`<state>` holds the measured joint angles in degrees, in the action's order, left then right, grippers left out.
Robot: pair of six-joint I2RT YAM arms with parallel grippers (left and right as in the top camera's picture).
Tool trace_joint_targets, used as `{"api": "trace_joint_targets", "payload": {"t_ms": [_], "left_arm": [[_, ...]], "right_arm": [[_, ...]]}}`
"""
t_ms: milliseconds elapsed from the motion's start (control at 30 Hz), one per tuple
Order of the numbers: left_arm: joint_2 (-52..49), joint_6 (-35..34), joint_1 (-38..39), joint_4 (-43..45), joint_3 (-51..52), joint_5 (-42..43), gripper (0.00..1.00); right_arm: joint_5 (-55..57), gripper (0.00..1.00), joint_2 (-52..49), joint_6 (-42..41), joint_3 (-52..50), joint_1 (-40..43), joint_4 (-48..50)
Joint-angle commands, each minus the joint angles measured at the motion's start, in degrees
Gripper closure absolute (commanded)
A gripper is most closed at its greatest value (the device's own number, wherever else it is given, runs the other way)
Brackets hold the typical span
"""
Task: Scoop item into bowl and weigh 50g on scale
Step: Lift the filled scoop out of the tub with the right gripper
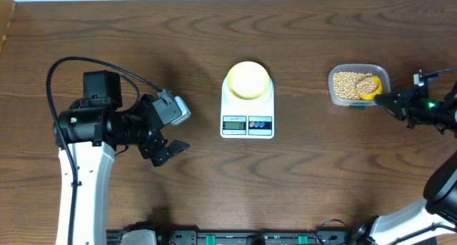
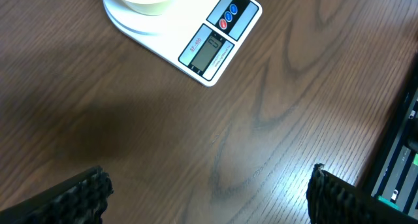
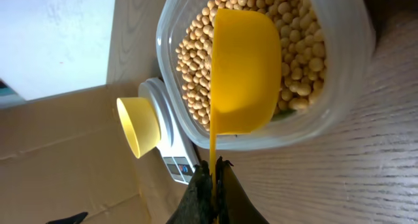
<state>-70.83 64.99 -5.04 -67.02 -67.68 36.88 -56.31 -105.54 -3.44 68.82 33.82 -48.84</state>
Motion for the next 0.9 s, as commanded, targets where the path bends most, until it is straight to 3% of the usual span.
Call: {"api": "trace_joint_targets", "payload": {"t_ms": [0, 867], "left_arm": [[0.2, 1.0, 0.1, -0.2, 0.5, -0.3, 0.02], [0.2, 1.0, 0.1, -0.2, 0.5, -0.3, 0.02]], "right_arm": [[-5.1, 0.99, -0.5, 3.2, -0.3, 1.2, -0.5], [-13.4, 0.99, -0.5, 5.9, -0.3, 2.0, -2.3]]}}
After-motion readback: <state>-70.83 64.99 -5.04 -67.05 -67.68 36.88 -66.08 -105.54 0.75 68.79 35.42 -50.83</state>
